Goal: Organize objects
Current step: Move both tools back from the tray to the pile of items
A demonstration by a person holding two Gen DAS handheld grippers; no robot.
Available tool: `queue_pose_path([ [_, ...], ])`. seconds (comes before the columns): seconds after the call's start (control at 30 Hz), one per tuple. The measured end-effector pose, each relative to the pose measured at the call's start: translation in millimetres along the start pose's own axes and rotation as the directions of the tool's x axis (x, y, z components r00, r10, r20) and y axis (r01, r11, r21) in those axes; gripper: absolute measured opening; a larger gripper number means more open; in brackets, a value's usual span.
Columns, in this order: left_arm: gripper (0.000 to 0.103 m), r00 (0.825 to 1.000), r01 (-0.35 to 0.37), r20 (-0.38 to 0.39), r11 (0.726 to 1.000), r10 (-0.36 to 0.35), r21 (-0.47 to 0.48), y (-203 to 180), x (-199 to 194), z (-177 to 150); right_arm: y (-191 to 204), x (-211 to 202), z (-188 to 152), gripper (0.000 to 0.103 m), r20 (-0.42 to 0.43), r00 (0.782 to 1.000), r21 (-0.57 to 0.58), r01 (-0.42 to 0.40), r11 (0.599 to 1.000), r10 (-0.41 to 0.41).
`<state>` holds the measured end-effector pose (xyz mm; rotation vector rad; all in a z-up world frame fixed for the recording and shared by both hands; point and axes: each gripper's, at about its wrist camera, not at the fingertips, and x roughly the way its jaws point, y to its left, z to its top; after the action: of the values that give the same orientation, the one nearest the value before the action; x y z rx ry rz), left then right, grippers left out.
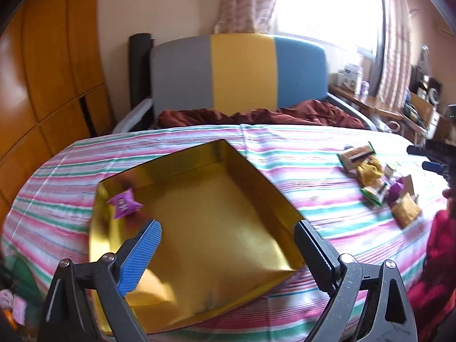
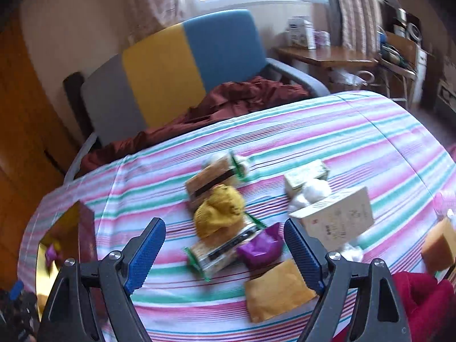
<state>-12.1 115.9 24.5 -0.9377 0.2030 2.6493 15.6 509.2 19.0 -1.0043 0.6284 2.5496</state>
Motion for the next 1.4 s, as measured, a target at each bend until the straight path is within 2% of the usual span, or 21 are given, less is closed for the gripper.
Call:
queue_pose_path([
  [0.1,0.095,1.0,0.03,-0.002,0.999,-0.029,0.039,-19,2,2,-39,4,0,0.087,0.035,0.999,0.138,0.035,0.99,-0.04],
  [0.13,0.095,0.999,0.041,-0.004,0.998,-0.041,0.051,-25,4,3,-50,6,-1,0.087,0.022,0.999,0.191,0.042,0.981,-0.047],
  [0.2,0.095,0.998,0.059,-0.014,0.996,-0.058,0.07,-37,9,4,-64,2,0,0.087,0.054,0.999,0.268,-0.022,0.963,0.008],
  [0.23,0.095,0.997,0.07,-0.021,0.995,-0.069,0.074,-41,12,5,-65,0,0,0.087,0.061,0.998,0.277,-0.014,0.961,-0.003],
  [0.53,0.095,0.986,0.158,-0.068,0.977,-0.15,0.141,-91,30,8,-55,5,2,0.087,0.041,0.998,0.24,-0.052,0.969,0.043],
  [0.9,0.095,0.967,0.247,-0.131,0.936,-0.22,0.249,-155,66,15,-78,3,-1,0.087,0.064,0.992,0.36,-0.128,0.924,0.112],
  [1.07,0.09,0.952,0.301,-0.153,0.902,-0.265,0.311,-185,87,20,-77,6,0,0.087,0.055,0.991,0.354,-0.136,0.925,0.125],
  [1.23,0.084,0.926,0.371,-0.198,0.865,-0.32,0.338,-212,115,26,-77,7,-1,0.087,0.047,0.989,0.358,-0.149,0.922,0.141],
  [1.4,0.083,0.905,0.414,-0.248,0.847,-0.344,0.334,-236,148,34,-78,10,-1,0.087,0.041,0.986,0.363,-0.167,0.917,0.164],
])
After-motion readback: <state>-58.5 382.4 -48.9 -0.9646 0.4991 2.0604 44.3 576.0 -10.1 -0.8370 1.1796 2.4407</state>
